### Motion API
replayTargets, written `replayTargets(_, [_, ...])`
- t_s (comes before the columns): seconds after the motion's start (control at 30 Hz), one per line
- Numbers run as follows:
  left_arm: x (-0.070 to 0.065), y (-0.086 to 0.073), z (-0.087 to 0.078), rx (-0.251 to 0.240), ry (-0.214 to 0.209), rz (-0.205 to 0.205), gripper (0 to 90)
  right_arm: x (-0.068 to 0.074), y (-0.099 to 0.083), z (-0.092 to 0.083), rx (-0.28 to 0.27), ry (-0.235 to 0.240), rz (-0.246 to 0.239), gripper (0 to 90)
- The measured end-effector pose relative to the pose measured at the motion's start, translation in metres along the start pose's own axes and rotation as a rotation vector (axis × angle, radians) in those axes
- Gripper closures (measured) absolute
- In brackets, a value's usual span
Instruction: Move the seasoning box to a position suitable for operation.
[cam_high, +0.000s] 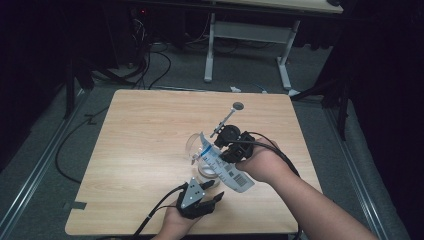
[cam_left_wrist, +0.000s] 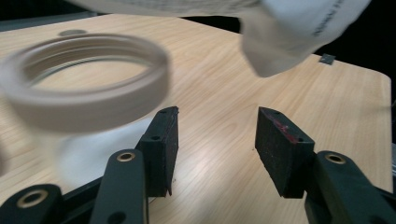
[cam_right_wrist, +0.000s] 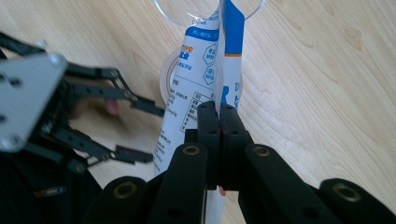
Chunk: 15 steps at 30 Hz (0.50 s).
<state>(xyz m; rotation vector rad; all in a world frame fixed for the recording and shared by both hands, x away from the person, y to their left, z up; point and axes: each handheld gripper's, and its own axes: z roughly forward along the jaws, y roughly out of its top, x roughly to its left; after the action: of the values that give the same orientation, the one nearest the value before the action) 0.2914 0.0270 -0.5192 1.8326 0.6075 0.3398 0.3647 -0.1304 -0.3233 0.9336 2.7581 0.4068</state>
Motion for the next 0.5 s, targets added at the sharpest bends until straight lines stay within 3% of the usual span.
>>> replayTargets(0.27, [0.019, -0.011, -0.023, 0.0, 0.066, 0.008, 49.9, 0.001, 0.0, 0.002, 0.007, -0.003, -0.003, 89.7])
replayTargets(0.5, [0.038, -0.019, -0.04, 0.014, 0.11, -0.01, 50.2, 0.002, 0.0, 0.003, 0.004, 0.0, -0.007, 89.7])
